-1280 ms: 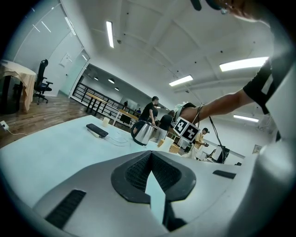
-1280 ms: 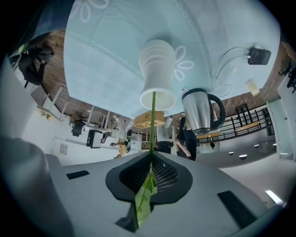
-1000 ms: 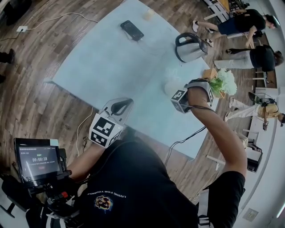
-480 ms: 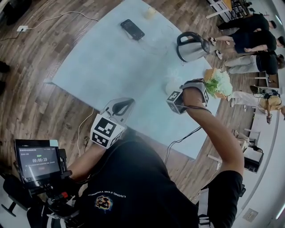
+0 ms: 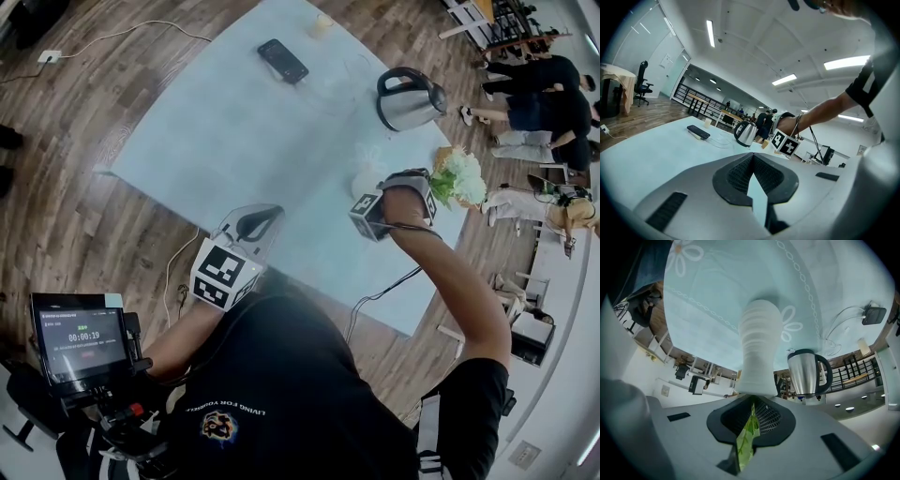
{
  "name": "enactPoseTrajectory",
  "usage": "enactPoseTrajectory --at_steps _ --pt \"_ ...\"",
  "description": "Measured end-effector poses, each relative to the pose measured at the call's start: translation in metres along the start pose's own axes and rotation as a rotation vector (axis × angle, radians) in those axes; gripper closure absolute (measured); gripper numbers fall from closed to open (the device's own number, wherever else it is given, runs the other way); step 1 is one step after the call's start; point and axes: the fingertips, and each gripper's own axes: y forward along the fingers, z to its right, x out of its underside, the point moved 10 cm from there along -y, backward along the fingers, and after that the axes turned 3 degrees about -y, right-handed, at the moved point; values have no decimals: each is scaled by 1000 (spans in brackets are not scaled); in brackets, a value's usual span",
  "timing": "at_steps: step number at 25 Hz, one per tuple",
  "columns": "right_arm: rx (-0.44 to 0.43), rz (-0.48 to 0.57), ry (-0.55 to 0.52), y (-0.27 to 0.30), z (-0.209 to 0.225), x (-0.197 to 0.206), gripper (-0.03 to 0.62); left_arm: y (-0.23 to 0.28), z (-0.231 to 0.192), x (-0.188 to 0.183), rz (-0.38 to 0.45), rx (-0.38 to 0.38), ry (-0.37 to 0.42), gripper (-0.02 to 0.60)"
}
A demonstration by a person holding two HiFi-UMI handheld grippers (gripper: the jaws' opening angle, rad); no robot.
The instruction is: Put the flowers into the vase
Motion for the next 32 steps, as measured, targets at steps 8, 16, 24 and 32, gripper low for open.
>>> enactPoseTrajectory --at_steps 8,16,24,32 --pt "-10 3 3 -2 -1 2 562 1 2 -2 3 6 -1 574" --pt "-7 -8 -23 -1 -3 1 562 1 2 -1 1 9 -4 574" --pt "-13 2 -15 -3 0 3 560 2 2 -2 5 9 -3 574" --pt "-9 17 -1 -7 6 2 519 2 1 -3 11 7 3 574"
